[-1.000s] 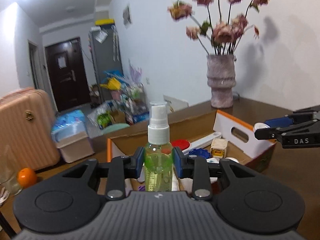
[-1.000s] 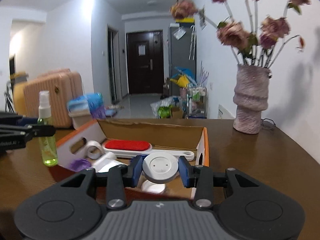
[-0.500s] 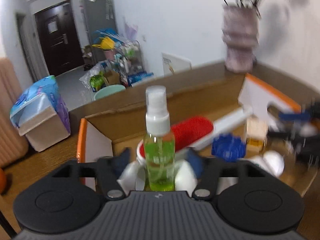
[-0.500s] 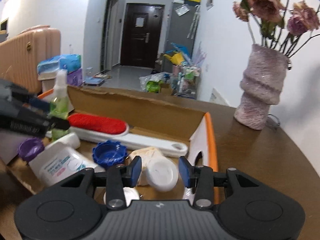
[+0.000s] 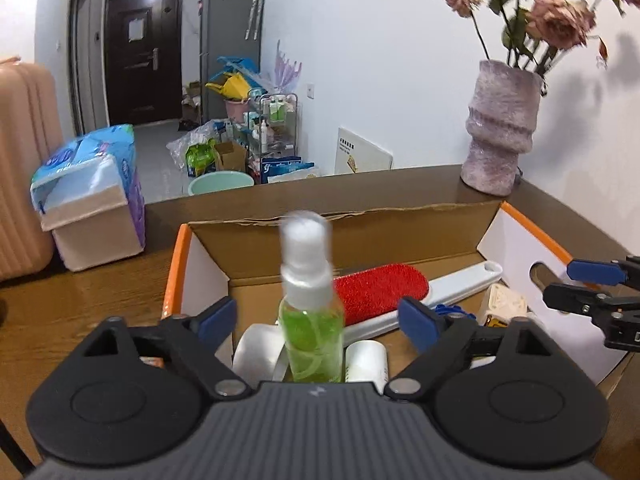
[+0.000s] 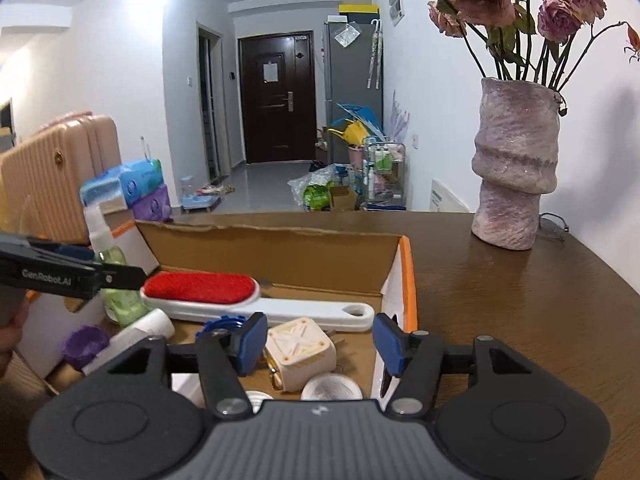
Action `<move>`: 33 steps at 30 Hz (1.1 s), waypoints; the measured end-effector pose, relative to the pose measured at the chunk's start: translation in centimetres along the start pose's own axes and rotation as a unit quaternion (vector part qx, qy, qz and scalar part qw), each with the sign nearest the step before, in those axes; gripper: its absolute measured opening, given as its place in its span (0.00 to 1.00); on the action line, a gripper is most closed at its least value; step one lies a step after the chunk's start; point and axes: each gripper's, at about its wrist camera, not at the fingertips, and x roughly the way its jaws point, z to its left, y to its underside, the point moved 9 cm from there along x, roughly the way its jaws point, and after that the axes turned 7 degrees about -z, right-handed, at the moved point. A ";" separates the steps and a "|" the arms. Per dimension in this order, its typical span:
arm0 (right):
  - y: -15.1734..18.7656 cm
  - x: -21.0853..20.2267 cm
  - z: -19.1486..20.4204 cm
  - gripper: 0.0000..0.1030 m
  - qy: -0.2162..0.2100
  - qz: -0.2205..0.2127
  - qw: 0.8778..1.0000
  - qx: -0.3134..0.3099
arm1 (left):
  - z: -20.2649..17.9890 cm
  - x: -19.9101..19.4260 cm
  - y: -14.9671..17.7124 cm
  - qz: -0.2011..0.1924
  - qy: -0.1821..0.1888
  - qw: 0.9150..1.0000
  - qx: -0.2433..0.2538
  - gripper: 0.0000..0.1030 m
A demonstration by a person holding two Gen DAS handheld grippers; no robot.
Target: Organize rigid objects
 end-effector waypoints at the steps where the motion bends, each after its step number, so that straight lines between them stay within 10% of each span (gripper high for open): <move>1: -0.5 -0.4 -0.2 0.62 -0.005 -0.006 1.000 0.008 | 0.2 -0.3 -0.2 0.000 -0.003 1.000 -0.007 0.89; 8: -3.2 -3.3 -1.9 0.64 -0.024 -0.021 0.996 0.089 | 0.3 -4.8 -1.4 -0.010 -0.010 1.000 -0.003 0.90; 18: -4.2 -8.0 2.2 0.74 -0.028 0.014 0.998 0.048 | 0.5 -12.9 -2.6 -0.031 -0.037 0.998 -0.035 0.97; 33: -4.0 -17.7 5.5 0.95 0.018 -0.117 0.992 -0.038 | -3.5 -24.7 -1.3 -0.184 -0.082 0.979 0.041 1.00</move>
